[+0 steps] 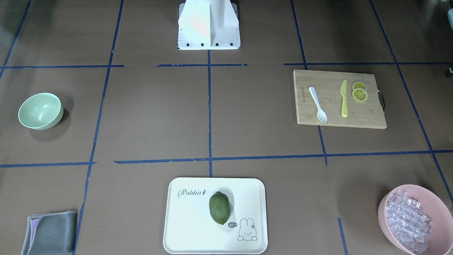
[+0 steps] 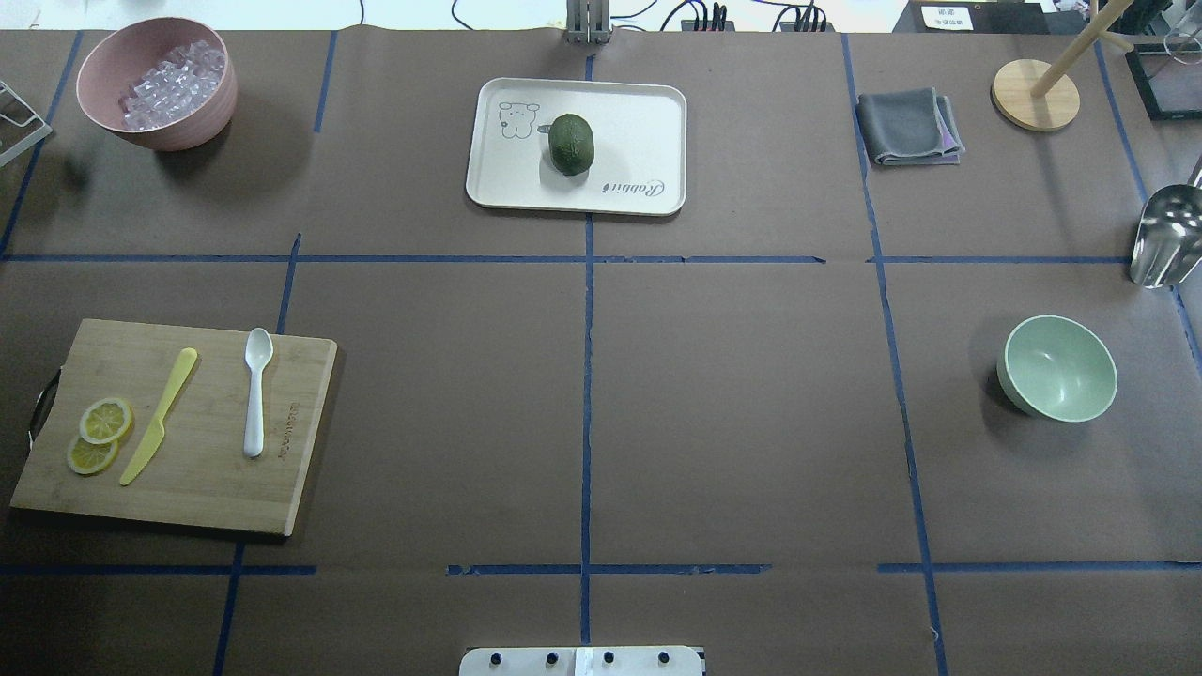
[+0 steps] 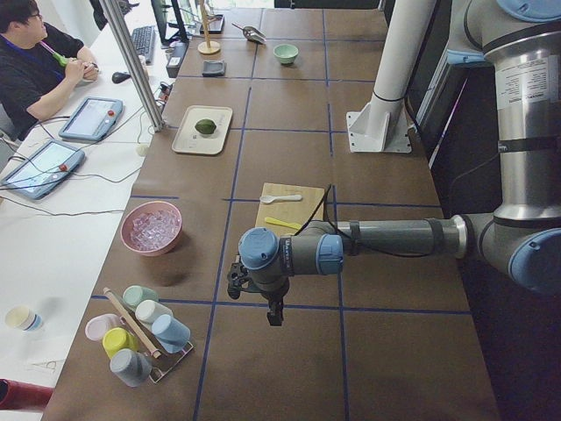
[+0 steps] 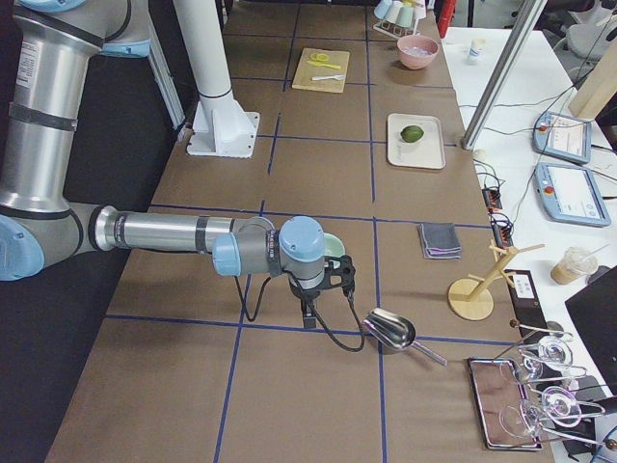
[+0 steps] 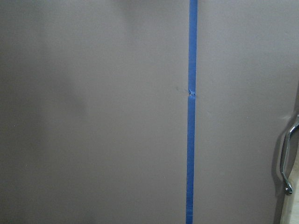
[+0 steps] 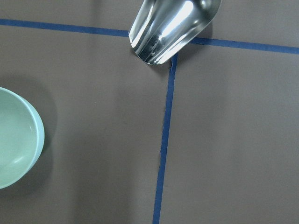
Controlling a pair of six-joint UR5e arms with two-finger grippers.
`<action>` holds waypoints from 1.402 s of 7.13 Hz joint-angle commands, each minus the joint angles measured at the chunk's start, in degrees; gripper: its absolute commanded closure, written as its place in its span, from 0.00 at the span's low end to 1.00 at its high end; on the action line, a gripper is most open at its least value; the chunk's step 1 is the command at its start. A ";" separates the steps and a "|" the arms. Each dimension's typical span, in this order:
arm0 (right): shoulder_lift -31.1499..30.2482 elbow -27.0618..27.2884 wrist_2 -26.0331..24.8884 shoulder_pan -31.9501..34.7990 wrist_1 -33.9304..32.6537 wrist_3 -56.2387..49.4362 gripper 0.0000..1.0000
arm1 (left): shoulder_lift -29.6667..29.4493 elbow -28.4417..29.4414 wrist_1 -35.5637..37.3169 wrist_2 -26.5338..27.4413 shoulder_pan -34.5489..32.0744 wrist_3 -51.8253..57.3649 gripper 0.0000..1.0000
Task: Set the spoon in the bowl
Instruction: 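Reach the right gripper toward the rim of the pale green bowl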
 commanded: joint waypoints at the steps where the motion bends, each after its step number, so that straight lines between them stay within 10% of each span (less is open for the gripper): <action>1: -0.11 0.02 -0.16 0.02 0.00 0.93 0.00 | -0.70 -0.08 0.00 0.03 0.11 0.00 0.00; 4: 2.17 0.46 0.36 -2.08 3.31 4.32 0.00 | -0.79 -1.48 -0.09 0.11 0.11 -0.08 0.00; 10: 7.10 -8.13 -9.30 -27.65 26.69 35.30 0.02 | -1.40 -1.05 0.00 0.03 0.20 -0.26 0.00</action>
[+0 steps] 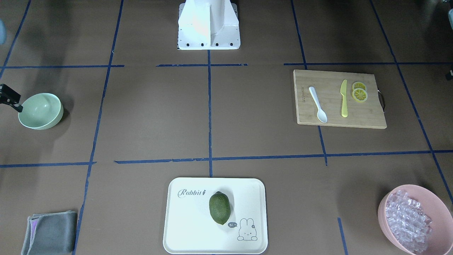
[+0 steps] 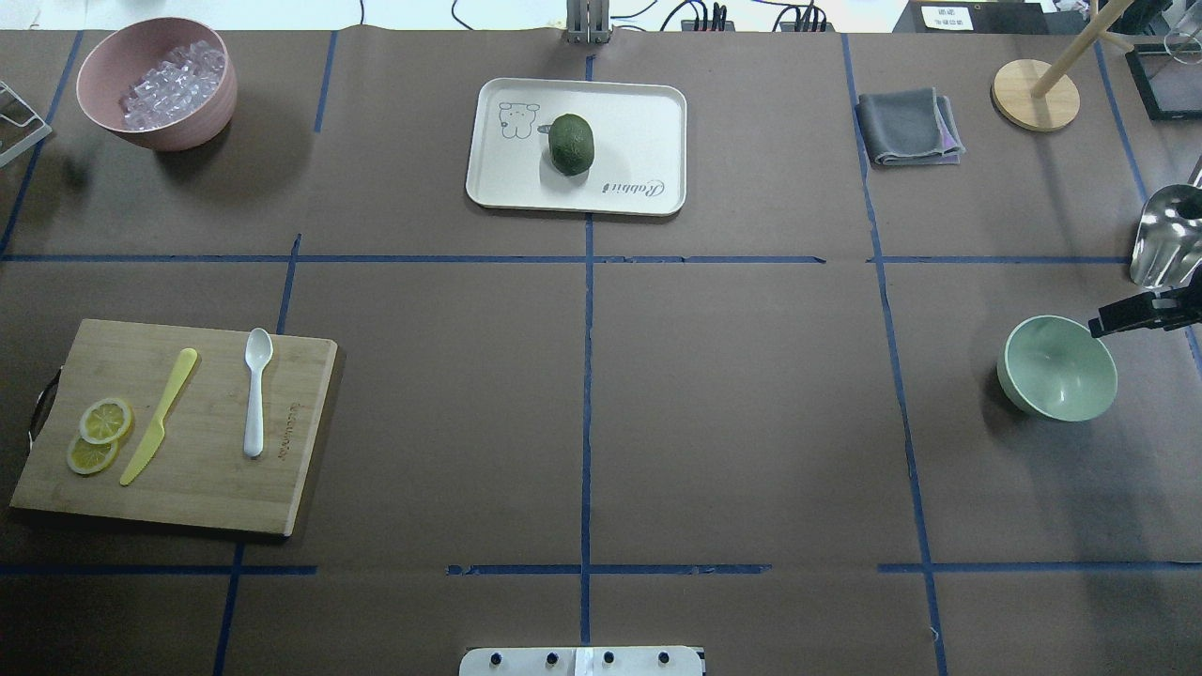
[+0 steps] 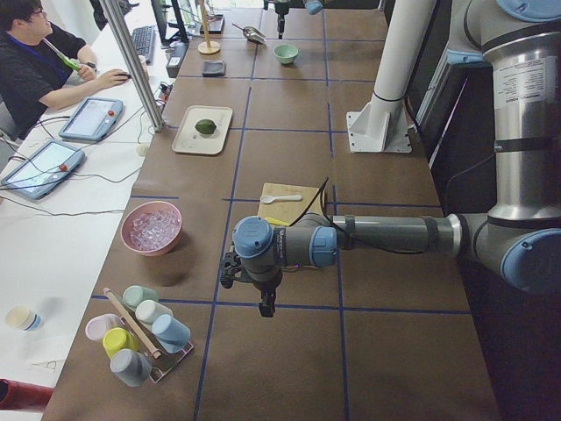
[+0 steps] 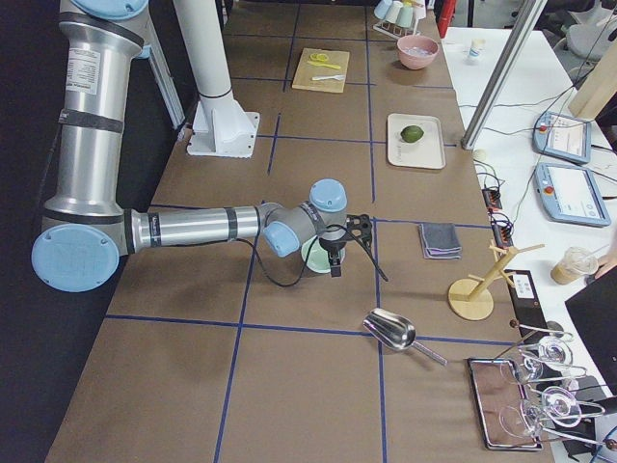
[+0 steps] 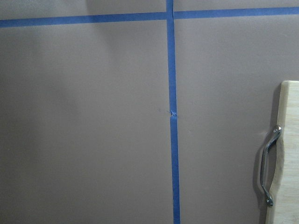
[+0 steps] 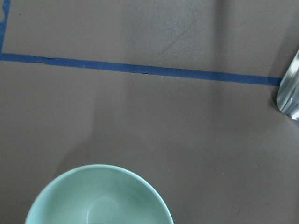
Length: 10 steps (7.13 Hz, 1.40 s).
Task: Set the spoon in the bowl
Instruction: 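Grasp the pale green bowl rim with the right gripper and lift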
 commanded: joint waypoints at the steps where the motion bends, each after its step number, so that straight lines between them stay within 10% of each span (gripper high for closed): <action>1: 0.03 -5.10 -1.10 -3.78 4.61 1.31 0.07 | 0.00 -0.13 0.00 -0.01 0.01 0.15 0.00; 4: -1.45 -4.68 -0.32 -3.70 7.26 1.31 0.91 | 0.35 -0.56 0.00 -0.01 0.01 0.23 0.00; 7: -1.72 -0.49 1.69 -3.61 6.47 2.36 1.00 | 0.61 -0.65 0.00 -0.09 0.01 0.24 0.00; 10: 8.85 4.02 2.42 -8.76 5.59 29.79 1.00 | 0.61 -0.65 0.00 -0.09 0.01 0.24 0.00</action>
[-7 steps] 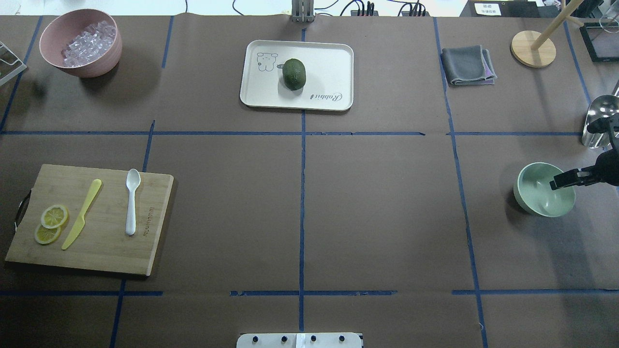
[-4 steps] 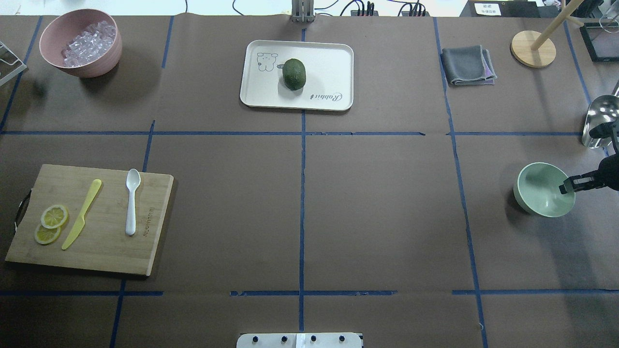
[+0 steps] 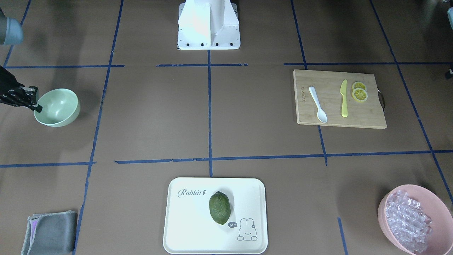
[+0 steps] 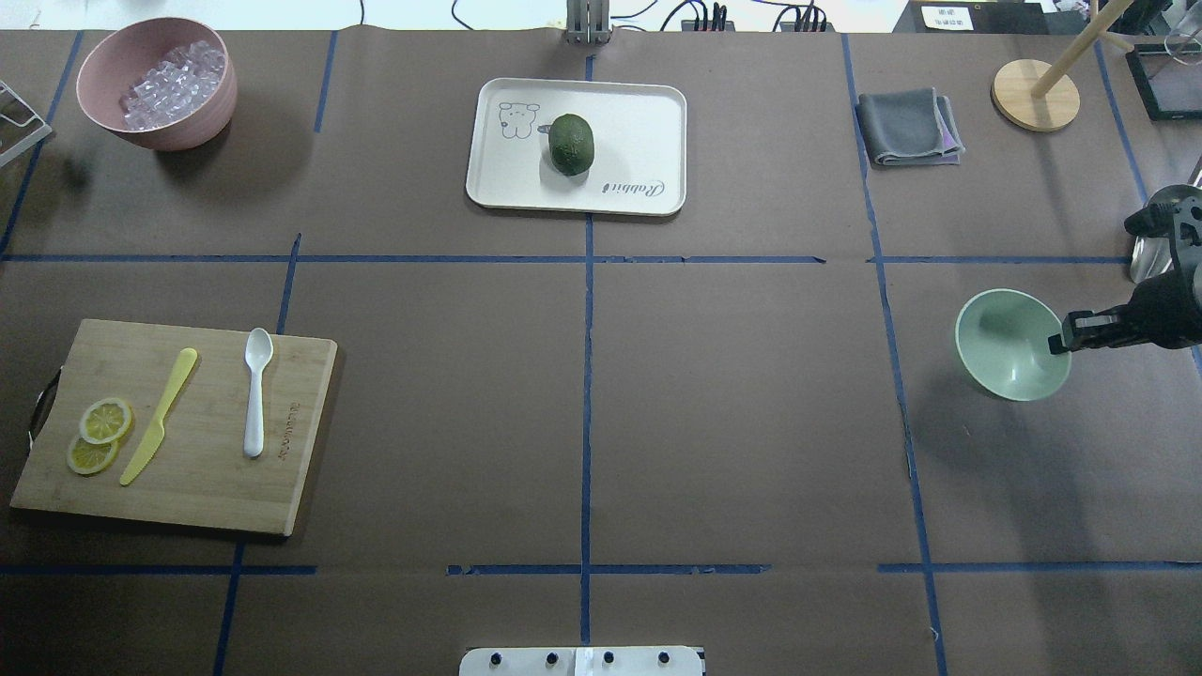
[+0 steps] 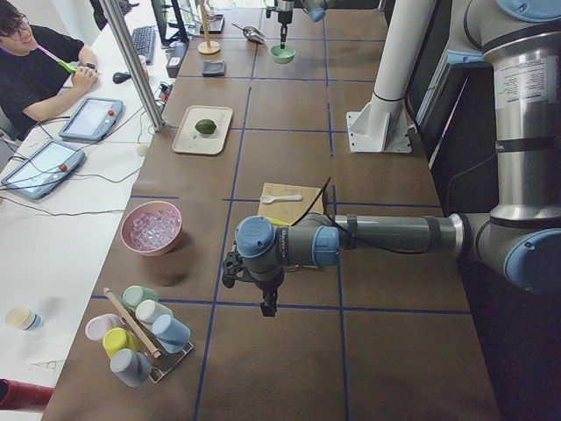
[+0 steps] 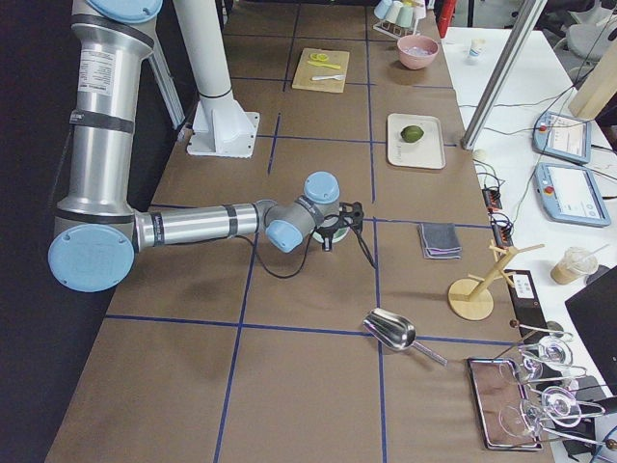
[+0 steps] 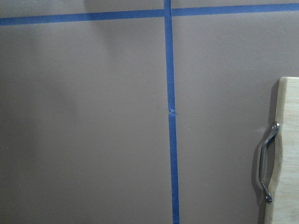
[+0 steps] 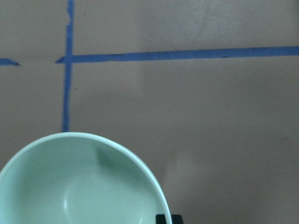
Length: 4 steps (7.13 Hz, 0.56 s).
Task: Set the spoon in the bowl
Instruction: 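Carry the green bowl with the right gripper toward the table center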
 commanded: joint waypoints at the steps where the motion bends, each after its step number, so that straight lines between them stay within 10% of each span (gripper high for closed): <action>1: 11.77 1.11 -2.16 -6.16 -3.85 19.34 1.00 | 0.01 -0.01 0.00 -0.09 0.00 0.00 0.00; 4: 31.63 0.85 -16.72 -20.38 -23.76 34.17 1.00 | 0.01 -0.09 -0.09 -2.37 0.00 0.00 0.00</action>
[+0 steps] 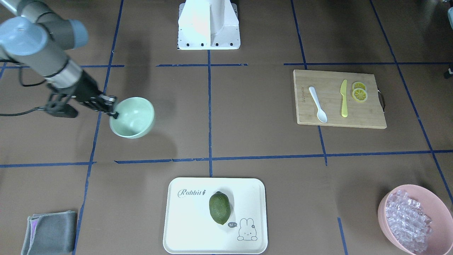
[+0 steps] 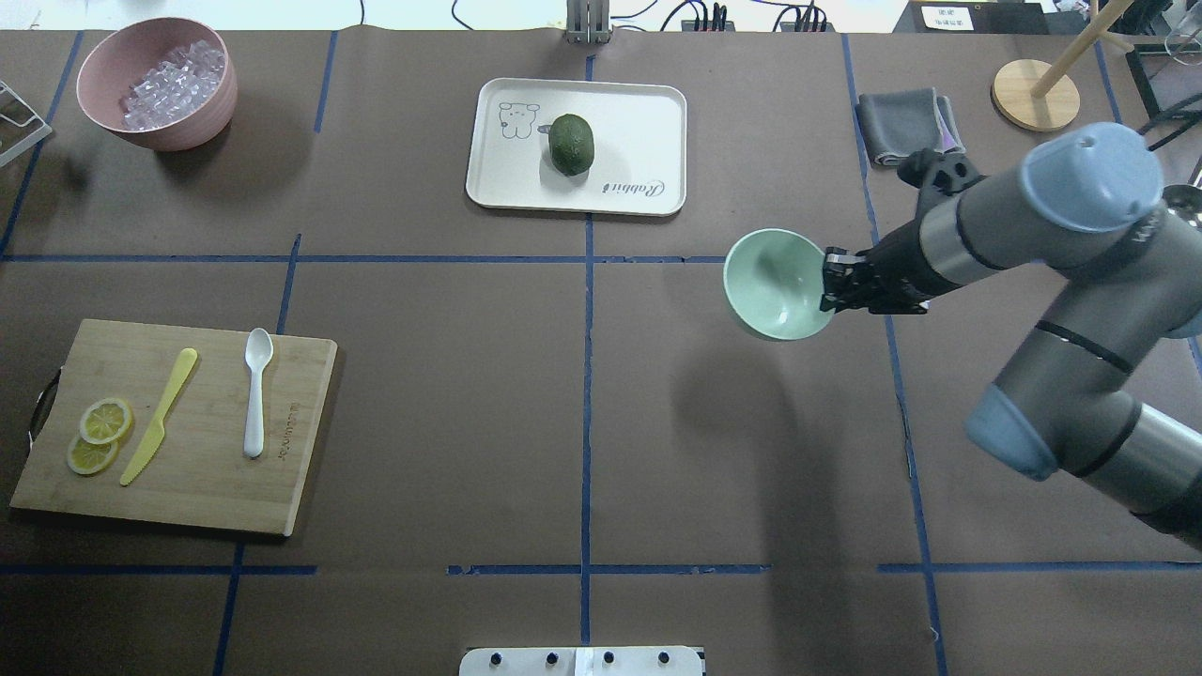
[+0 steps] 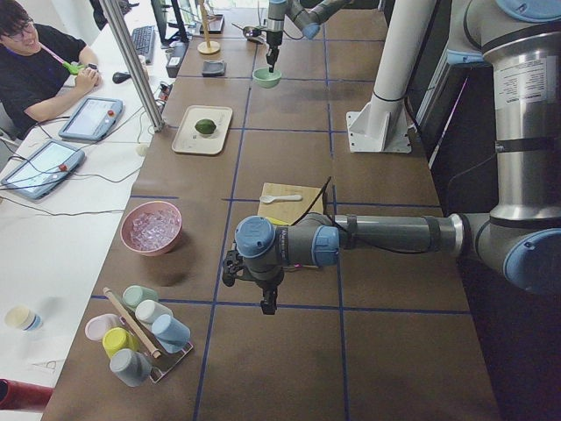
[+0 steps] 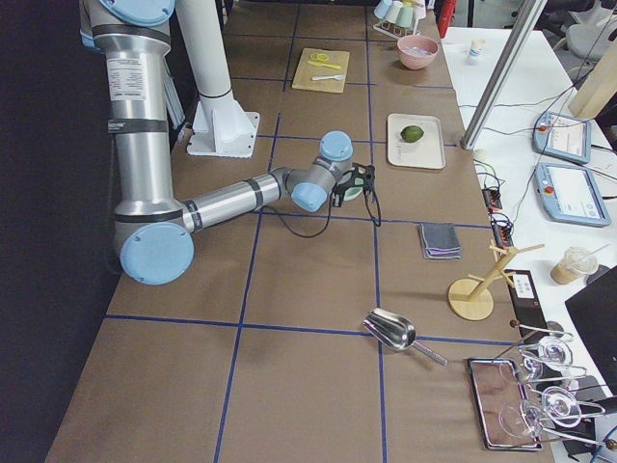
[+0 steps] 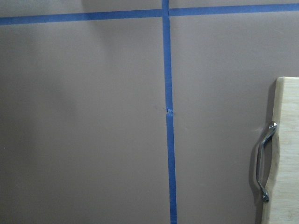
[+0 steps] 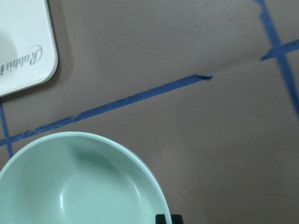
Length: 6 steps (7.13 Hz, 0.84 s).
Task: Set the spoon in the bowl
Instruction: 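Carry the green bowl with the right gripper toward the table center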
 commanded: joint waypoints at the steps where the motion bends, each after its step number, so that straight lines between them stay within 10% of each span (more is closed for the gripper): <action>1: 11.88 -0.80 -10.61 -10.81 -13.46 8.16 1.00 | 0.00 -0.01 0.02 -0.53 0.00 0.00 0.00; 6: 17.98 -7.93 -19.26 -18.77 -14.04 12.33 0.98 | 0.00 -0.01 0.11 -0.71 0.00 0.09 0.00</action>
